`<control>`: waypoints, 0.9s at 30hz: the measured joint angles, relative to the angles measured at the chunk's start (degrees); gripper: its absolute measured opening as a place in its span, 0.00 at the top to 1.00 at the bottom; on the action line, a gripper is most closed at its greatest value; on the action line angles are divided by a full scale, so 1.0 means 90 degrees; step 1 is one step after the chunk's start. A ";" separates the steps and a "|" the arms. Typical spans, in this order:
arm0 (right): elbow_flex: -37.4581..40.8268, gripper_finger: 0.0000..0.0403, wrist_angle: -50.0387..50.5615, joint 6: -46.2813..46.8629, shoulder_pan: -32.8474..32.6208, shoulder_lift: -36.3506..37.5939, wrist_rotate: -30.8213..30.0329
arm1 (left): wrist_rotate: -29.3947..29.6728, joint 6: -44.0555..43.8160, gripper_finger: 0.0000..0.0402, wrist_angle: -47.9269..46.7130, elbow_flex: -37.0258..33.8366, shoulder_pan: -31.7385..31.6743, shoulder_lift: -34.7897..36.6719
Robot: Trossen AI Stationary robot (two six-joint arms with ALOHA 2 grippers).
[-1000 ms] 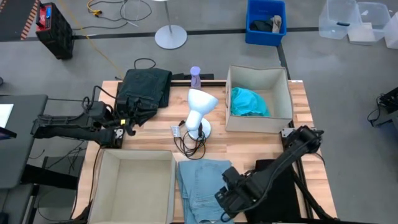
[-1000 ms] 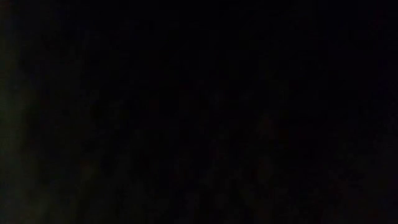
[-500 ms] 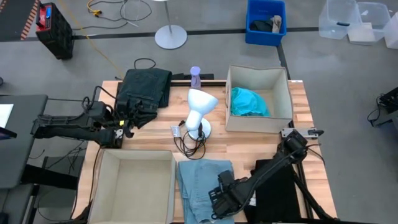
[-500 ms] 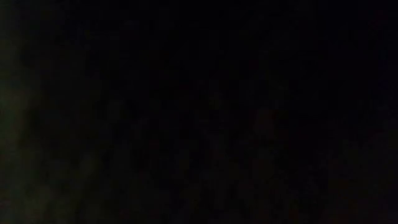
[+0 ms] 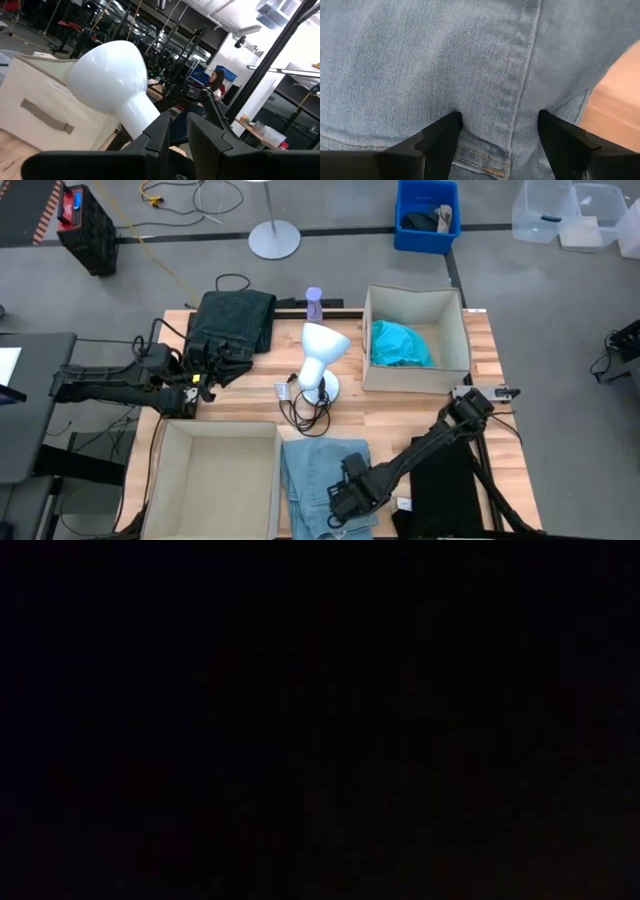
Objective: Sort clothes
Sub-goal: Put the light blue pants into the top laundry organizer
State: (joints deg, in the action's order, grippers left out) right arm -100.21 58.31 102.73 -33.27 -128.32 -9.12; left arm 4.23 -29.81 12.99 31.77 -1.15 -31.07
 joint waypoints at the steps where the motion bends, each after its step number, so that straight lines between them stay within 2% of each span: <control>1: 0.0006 0.29 -0.0039 -0.0124 0.0044 -0.0002 0.0010 | -0.0002 0.0001 0.85 0.0000 0.0000 0.0000 0.0000; 14: 0.0072 0.29 -0.0237 -0.0492 0.0497 0.0001 0.0199 | -0.0002 0.0001 0.85 -0.0001 0.0000 0.0000 0.0000; 18: 0.0113 0.33 -0.0270 -0.0483 0.0538 0.0006 0.0231 | -0.0002 -0.0001 0.85 0.0000 0.0000 0.0000 0.0000; 22: 0.0111 0.45 -0.0111 -0.0188 0.0537 0.0006 0.0215 | 0.0000 -0.0004 0.85 -0.0002 0.0000 -0.0002 0.0000; 27: 0.0101 0.72 0.0204 0.0146 0.0474 0.0006 0.0115 | 0.0000 -0.0008 0.85 -0.0002 0.0000 0.0000 0.0000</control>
State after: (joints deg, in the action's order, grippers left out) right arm -99.31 60.15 104.05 -29.00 -128.27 -8.09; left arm 4.23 -29.88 12.97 31.77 -1.15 -31.07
